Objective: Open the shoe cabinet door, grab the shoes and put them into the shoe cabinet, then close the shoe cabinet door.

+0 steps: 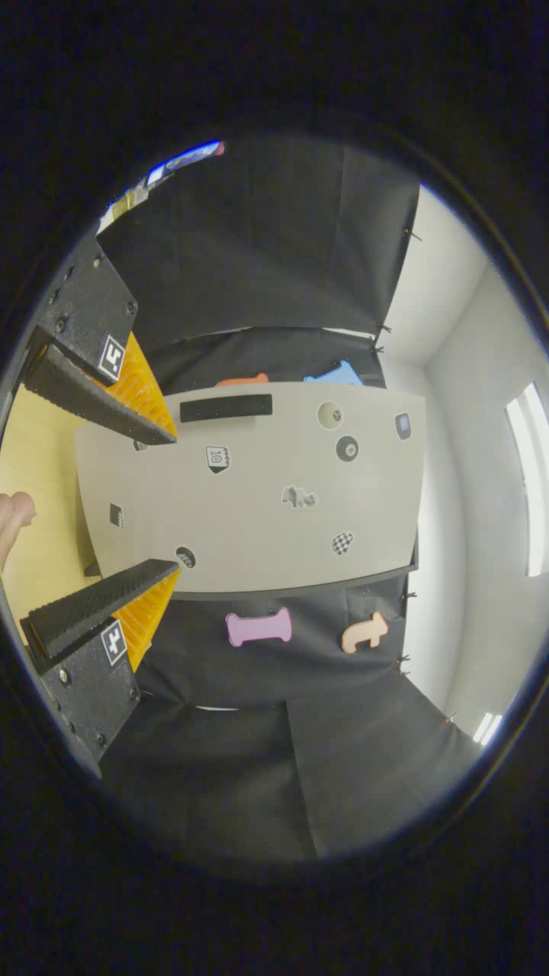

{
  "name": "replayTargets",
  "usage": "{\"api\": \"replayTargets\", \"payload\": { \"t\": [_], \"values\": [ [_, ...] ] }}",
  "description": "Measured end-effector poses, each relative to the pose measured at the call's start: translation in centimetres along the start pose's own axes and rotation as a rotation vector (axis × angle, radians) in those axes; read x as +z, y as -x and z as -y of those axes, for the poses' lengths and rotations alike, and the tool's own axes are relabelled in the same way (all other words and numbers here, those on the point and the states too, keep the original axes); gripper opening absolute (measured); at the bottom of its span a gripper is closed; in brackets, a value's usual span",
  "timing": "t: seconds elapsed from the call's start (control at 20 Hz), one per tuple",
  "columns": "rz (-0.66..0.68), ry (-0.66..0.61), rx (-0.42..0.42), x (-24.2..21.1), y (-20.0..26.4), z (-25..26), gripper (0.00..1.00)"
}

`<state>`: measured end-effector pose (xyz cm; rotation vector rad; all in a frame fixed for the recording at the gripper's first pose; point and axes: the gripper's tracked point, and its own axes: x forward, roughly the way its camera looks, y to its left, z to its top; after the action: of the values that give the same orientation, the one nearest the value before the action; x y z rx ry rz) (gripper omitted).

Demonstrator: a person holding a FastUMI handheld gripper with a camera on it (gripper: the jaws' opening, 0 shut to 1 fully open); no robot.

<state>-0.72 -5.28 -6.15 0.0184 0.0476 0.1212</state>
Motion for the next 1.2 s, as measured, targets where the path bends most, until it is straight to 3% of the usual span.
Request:
{"api": "replayTargets", "payload": {
  "t": [0.25, 0.6, 0.75, 1.2],
  "values": [
    [0.053, 0.051, -0.006, -1.3, 5.0, -1.4, 0.98],
    [0.077, 0.013, -0.003, -3.3, 8.8, -1.5, 0.99],
    [0.111, 0.021, -0.03, -3.4, 9.4, -0.9, 0.98],
    [0.099, 0.052, -0.001, -4.3, 10.1, -1.2, 0.99]
  ]
}}
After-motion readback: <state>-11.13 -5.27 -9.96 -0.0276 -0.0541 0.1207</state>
